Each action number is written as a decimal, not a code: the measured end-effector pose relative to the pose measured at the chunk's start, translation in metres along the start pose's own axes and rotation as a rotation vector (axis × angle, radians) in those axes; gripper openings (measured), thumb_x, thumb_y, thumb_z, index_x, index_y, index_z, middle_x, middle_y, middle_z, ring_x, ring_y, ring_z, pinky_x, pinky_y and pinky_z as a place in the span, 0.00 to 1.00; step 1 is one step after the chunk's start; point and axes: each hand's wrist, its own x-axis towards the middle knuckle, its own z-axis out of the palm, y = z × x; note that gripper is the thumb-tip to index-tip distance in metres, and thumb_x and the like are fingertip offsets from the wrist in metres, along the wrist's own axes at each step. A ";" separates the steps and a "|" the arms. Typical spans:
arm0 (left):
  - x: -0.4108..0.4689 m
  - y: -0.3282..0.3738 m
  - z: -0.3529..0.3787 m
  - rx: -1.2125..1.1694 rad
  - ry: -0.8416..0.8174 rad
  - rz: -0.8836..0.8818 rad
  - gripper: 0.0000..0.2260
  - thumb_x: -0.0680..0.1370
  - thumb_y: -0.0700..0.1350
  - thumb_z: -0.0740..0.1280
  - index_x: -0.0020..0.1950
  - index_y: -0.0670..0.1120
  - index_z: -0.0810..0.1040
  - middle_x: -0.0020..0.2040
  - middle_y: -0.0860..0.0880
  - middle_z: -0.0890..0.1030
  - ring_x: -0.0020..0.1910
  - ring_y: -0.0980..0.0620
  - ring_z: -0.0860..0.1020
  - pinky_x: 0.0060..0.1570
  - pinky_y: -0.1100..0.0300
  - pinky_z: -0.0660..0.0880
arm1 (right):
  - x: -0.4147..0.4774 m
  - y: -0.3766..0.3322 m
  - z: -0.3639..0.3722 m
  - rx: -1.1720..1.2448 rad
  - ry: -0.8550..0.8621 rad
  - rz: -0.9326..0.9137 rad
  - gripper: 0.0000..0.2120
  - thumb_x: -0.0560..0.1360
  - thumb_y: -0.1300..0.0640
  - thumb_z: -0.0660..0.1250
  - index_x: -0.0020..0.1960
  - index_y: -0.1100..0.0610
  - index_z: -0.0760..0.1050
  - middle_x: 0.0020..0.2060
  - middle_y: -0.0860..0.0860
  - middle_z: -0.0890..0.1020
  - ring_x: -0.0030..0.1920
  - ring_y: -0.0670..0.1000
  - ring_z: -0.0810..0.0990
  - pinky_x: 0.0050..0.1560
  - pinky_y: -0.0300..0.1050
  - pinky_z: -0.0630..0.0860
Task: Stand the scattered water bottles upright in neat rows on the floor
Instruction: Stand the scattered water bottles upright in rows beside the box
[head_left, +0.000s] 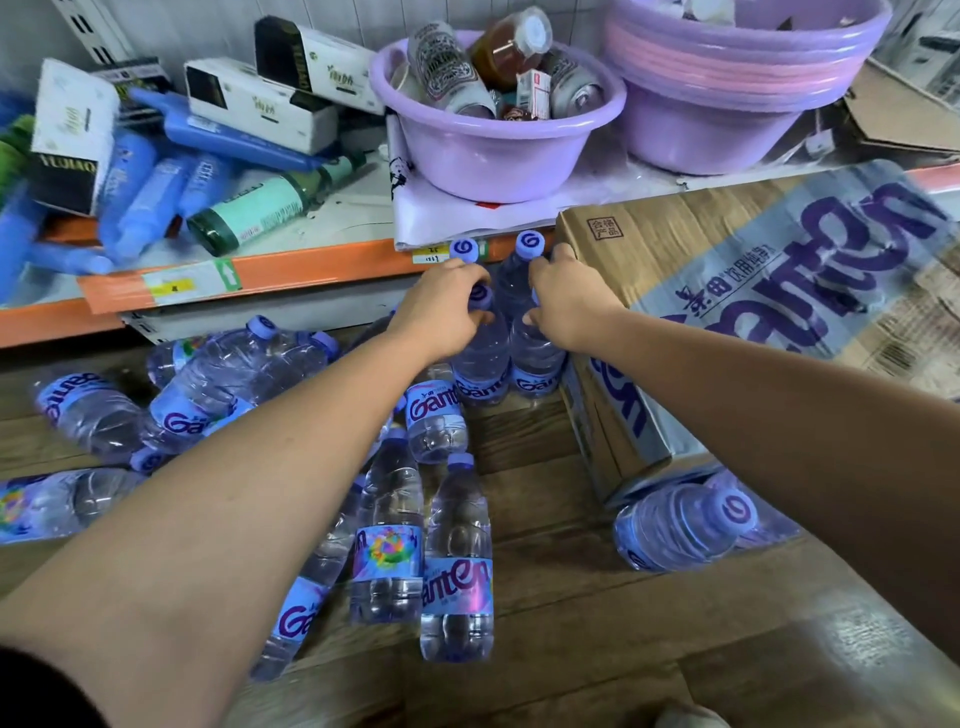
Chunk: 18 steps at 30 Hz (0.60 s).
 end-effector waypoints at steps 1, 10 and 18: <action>0.001 0.000 0.000 0.000 -0.034 0.009 0.18 0.73 0.44 0.70 0.63 0.43 0.75 0.60 0.42 0.76 0.60 0.42 0.74 0.57 0.52 0.72 | 0.000 0.000 0.001 -0.014 -0.002 -0.007 0.21 0.78 0.57 0.65 0.67 0.65 0.64 0.64 0.63 0.65 0.55 0.67 0.77 0.50 0.53 0.74; 0.000 -0.009 -0.006 -0.065 -0.187 -0.045 0.28 0.72 0.50 0.72 0.70 0.45 0.69 0.66 0.42 0.75 0.63 0.43 0.74 0.62 0.53 0.72 | -0.013 -0.008 -0.003 -0.217 0.108 -0.044 0.25 0.78 0.49 0.62 0.70 0.60 0.62 0.65 0.59 0.68 0.64 0.62 0.70 0.48 0.51 0.73; -0.011 -0.067 -0.019 0.054 -0.257 -0.270 0.22 0.79 0.53 0.62 0.70 0.45 0.69 0.64 0.41 0.77 0.62 0.42 0.75 0.61 0.54 0.72 | -0.021 -0.045 -0.002 -0.076 0.215 -0.394 0.11 0.80 0.55 0.55 0.56 0.60 0.71 0.52 0.56 0.78 0.48 0.61 0.79 0.39 0.50 0.72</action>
